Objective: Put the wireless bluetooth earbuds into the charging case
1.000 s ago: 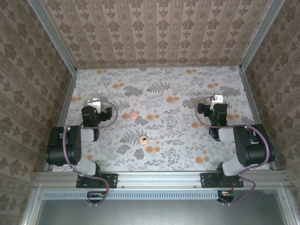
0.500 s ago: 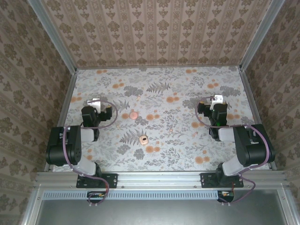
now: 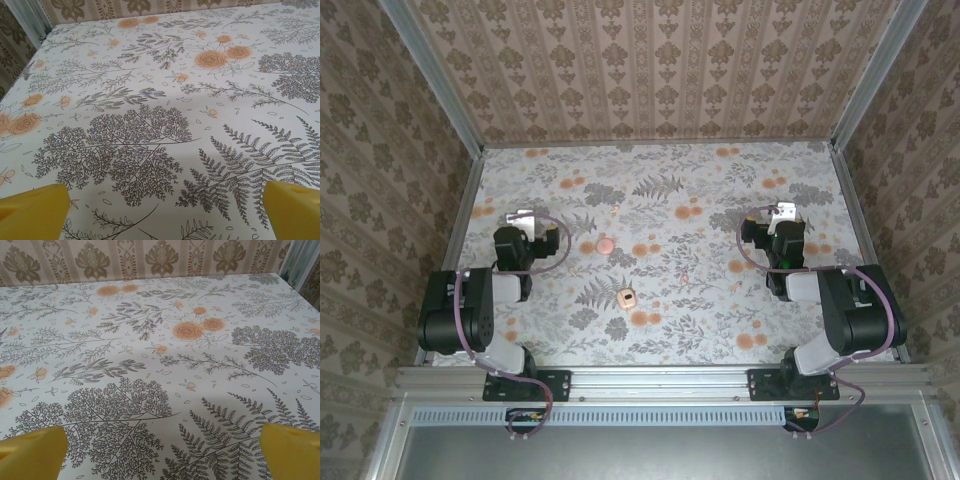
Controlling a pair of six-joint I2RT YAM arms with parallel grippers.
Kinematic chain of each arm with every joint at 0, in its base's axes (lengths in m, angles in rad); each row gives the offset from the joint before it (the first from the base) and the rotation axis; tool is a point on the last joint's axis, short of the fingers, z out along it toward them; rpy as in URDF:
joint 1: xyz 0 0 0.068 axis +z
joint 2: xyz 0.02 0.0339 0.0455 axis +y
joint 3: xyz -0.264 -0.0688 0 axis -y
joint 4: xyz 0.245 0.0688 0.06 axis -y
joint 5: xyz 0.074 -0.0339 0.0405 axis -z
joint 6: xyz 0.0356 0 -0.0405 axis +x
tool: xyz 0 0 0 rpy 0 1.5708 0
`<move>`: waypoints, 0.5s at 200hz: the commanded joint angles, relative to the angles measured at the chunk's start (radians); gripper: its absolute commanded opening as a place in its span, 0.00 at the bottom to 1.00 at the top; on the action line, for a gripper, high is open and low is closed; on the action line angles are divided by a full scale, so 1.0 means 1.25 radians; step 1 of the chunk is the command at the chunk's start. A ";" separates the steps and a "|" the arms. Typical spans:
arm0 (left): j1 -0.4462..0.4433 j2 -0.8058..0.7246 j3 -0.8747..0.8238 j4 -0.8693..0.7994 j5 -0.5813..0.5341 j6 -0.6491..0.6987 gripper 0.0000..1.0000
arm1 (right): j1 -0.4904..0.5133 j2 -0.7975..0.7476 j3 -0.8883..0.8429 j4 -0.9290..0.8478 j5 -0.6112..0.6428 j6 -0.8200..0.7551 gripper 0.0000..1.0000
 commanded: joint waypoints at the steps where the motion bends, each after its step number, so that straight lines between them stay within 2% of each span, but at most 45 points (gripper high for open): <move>1: -0.001 -0.003 0.012 0.009 -0.003 -0.002 1.00 | 0.004 0.006 -0.004 0.014 -0.014 -0.006 1.00; 63: -0.007 -0.027 0.004 0.006 -0.017 0.002 1.00 | 0.005 0.002 -0.005 0.015 -0.014 -0.008 1.00; 83: -0.011 -0.070 0.003 -0.030 -0.036 -0.003 1.00 | 0.004 -0.022 0.025 -0.055 -0.022 -0.011 1.00; 100: -0.013 -0.113 0.022 -0.107 -0.053 -0.012 1.00 | 0.008 -0.066 0.080 -0.200 -0.023 -0.010 1.00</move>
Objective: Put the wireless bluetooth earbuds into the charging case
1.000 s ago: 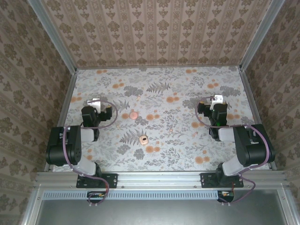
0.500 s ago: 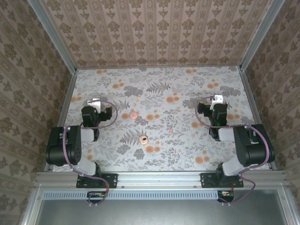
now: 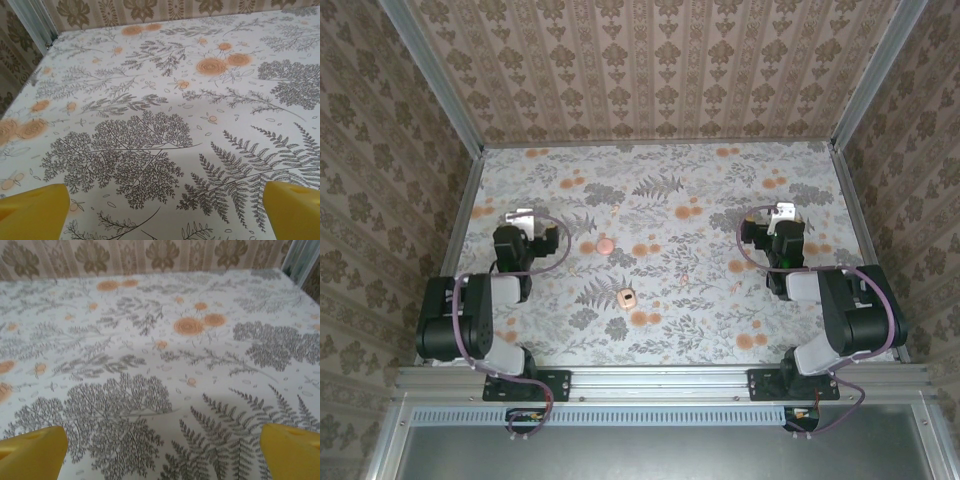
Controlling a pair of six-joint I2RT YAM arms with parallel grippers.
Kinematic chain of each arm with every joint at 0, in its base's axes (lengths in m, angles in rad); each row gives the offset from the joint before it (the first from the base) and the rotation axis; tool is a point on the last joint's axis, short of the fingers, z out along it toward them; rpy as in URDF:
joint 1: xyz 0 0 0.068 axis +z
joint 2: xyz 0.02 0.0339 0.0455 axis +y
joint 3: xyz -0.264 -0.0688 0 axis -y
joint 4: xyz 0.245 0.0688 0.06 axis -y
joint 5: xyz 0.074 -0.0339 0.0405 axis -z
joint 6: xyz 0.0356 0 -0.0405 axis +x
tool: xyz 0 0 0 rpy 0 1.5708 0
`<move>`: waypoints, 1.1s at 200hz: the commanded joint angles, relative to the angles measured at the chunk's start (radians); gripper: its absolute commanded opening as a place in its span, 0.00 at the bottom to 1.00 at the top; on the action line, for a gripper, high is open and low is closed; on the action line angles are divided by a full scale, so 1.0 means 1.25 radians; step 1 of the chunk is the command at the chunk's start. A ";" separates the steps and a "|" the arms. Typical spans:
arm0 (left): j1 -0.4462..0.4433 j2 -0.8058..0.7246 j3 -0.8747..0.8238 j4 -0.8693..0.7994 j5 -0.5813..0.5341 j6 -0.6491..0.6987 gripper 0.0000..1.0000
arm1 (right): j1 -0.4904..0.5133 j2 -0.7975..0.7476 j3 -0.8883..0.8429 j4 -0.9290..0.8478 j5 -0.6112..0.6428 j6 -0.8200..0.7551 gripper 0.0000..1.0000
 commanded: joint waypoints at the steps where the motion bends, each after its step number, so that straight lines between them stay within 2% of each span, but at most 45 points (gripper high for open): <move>1: -0.006 -0.066 0.024 -0.085 -0.035 -0.014 1.00 | 0.007 -0.062 0.073 -0.161 -0.020 -0.007 1.00; 37: -0.011 -0.158 0.090 -0.309 -0.091 -0.087 1.00 | 0.013 -0.120 0.236 -0.530 -0.028 0.109 1.00; 63: -0.015 -0.219 0.139 -0.477 -0.091 -0.159 1.00 | 0.069 -0.112 0.350 -0.751 -0.018 0.134 1.00; 83: -0.019 -0.250 0.166 -0.570 -0.018 -0.194 1.00 | 0.178 -0.106 0.432 -0.881 0.010 0.133 1.00; 97: -0.024 -0.265 0.181 -0.626 0.036 -0.214 1.00 | 0.281 -0.051 0.501 -0.978 0.004 0.136 1.00; 126: -0.039 -0.291 0.208 -0.739 0.073 -0.275 1.00 | 0.493 0.071 0.652 -1.188 -0.022 0.190 1.00; 149: -0.047 -0.320 0.227 -0.828 0.047 -0.304 1.00 | 0.615 0.156 0.728 -1.254 -0.056 0.259 1.00; 170: -0.050 -0.366 0.224 -0.889 0.020 -0.337 1.00 | 0.687 0.218 0.776 -1.274 -0.097 0.309 1.00; 196: -0.051 -0.426 0.204 -0.944 0.001 -0.363 1.00 | 0.732 0.292 0.833 -1.299 -0.136 0.347 0.97; 220: -0.052 -0.463 0.180 -0.966 0.000 -0.362 1.00 | 0.739 0.338 0.873 -1.309 -0.161 0.369 0.88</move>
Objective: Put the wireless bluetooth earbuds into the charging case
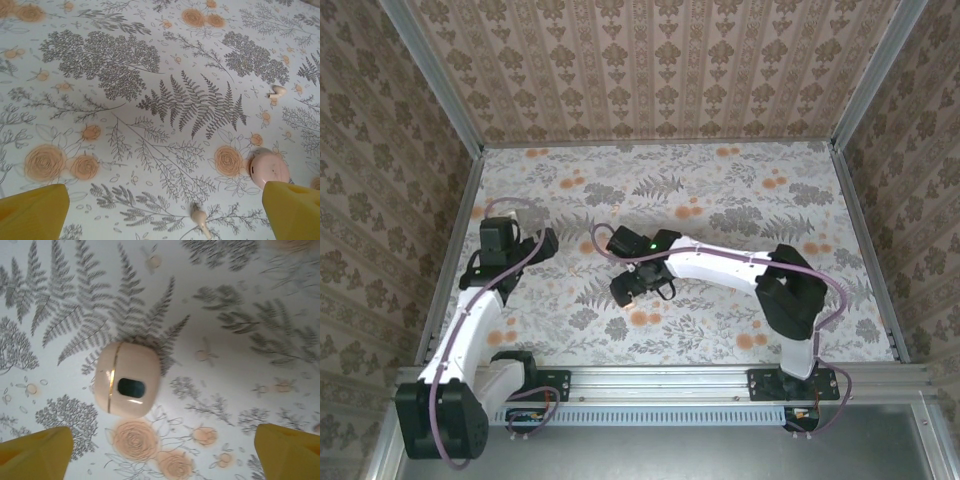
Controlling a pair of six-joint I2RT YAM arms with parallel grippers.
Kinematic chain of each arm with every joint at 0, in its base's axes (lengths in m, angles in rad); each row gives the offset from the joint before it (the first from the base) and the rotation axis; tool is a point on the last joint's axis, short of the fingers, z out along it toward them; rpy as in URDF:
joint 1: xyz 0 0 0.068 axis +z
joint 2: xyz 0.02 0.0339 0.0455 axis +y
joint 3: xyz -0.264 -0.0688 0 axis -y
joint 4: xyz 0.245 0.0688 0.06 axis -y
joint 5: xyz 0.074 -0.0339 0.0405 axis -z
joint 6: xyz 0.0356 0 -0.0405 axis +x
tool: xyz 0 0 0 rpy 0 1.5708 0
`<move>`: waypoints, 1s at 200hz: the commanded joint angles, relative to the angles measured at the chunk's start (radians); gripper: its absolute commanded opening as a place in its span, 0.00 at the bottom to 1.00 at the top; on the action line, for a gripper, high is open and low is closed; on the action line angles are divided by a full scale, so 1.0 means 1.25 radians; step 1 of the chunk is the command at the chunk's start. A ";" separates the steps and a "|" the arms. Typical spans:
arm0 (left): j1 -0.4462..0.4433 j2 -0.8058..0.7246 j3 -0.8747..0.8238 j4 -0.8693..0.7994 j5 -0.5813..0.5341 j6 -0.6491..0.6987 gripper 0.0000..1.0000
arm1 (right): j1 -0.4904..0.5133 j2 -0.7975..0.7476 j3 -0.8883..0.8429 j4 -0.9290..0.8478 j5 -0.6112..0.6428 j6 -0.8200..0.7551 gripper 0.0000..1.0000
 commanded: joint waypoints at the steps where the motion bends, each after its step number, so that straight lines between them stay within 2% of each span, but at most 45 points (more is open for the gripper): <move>1: -0.006 -0.036 -0.021 -0.074 -0.015 -0.028 1.00 | 0.000 0.036 0.051 -0.063 -0.041 0.058 0.87; 17: -0.007 -0.047 -0.027 -0.089 -0.010 -0.022 1.00 | 0.001 0.056 0.073 -0.068 -0.053 0.069 0.85; 91: -0.009 -0.049 -0.034 -0.090 0.047 -0.008 1.00 | 0.007 0.181 0.198 -0.136 -0.043 0.084 0.84; 161: -0.011 -0.051 -0.027 -0.082 0.084 0.013 0.97 | 0.007 0.270 0.263 -0.186 -0.032 0.096 0.66; 200: -0.011 -0.059 -0.024 -0.062 0.117 0.038 0.93 | 0.003 0.265 0.253 -0.195 -0.031 0.110 0.47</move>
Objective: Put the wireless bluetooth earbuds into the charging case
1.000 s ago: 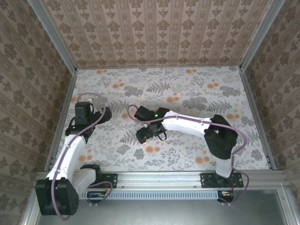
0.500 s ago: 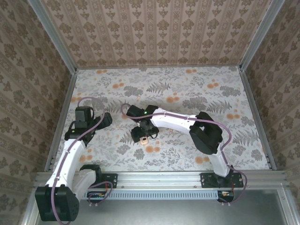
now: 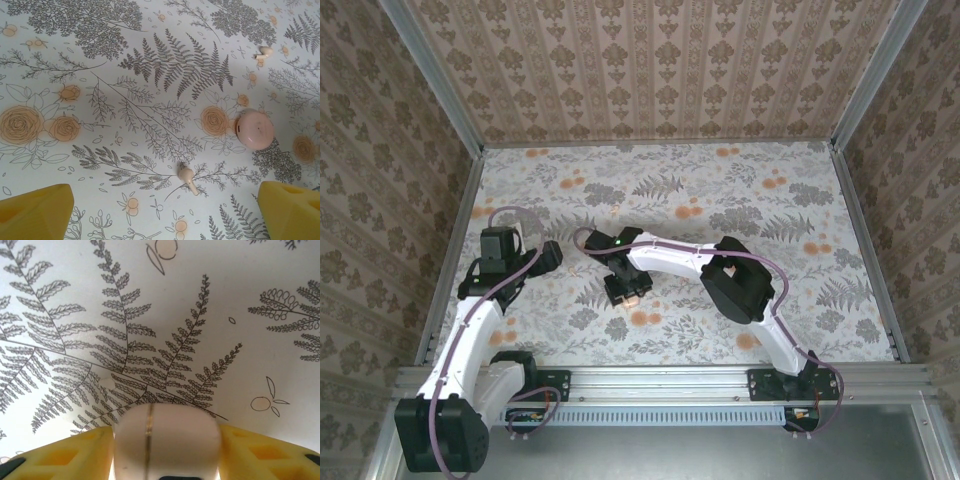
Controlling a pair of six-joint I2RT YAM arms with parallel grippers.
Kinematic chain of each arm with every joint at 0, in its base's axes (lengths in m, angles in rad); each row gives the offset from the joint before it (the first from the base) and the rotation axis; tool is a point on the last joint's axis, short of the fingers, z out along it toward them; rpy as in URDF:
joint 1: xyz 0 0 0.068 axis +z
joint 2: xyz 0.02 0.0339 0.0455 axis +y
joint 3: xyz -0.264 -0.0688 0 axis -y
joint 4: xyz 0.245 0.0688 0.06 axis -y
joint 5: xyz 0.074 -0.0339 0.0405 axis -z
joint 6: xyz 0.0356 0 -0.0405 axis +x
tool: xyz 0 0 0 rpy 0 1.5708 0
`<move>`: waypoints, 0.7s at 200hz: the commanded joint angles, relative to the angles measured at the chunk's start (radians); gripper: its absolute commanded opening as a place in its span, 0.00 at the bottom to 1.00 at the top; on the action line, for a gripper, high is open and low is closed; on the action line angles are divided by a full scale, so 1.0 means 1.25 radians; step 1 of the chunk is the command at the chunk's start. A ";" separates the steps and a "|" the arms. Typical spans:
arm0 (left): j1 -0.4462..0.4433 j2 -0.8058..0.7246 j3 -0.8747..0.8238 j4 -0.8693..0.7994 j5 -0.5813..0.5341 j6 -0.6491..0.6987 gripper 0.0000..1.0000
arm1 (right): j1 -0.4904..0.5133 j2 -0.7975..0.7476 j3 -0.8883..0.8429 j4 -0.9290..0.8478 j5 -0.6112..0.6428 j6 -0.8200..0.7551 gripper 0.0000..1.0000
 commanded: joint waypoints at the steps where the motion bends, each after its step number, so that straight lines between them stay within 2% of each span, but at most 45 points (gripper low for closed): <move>1: -0.006 -0.016 -0.001 0.019 0.039 0.032 0.93 | -0.001 0.002 0.008 -0.042 0.009 0.019 0.47; 16: -0.007 -0.022 -0.002 0.035 0.058 0.037 0.91 | -0.014 -0.028 -0.022 -0.016 -0.008 0.045 0.42; 46: -0.013 -0.044 -0.004 0.093 0.119 0.054 0.89 | -0.070 -0.152 -0.131 0.101 -0.086 0.124 0.39; 75: -0.065 -0.056 0.025 0.154 0.167 0.090 0.86 | -0.144 -0.314 -0.243 0.244 -0.149 0.224 0.40; 97: -0.157 -0.054 0.055 0.215 0.155 0.116 0.87 | -0.206 -0.442 -0.329 0.372 -0.176 0.318 0.41; 111: -0.236 -0.052 0.063 0.276 0.110 0.127 0.89 | -0.238 -0.512 -0.369 0.434 -0.174 0.365 0.40; 140: -0.405 -0.051 0.027 0.483 0.045 0.171 0.91 | -0.255 -0.606 -0.361 0.448 -0.119 0.369 0.42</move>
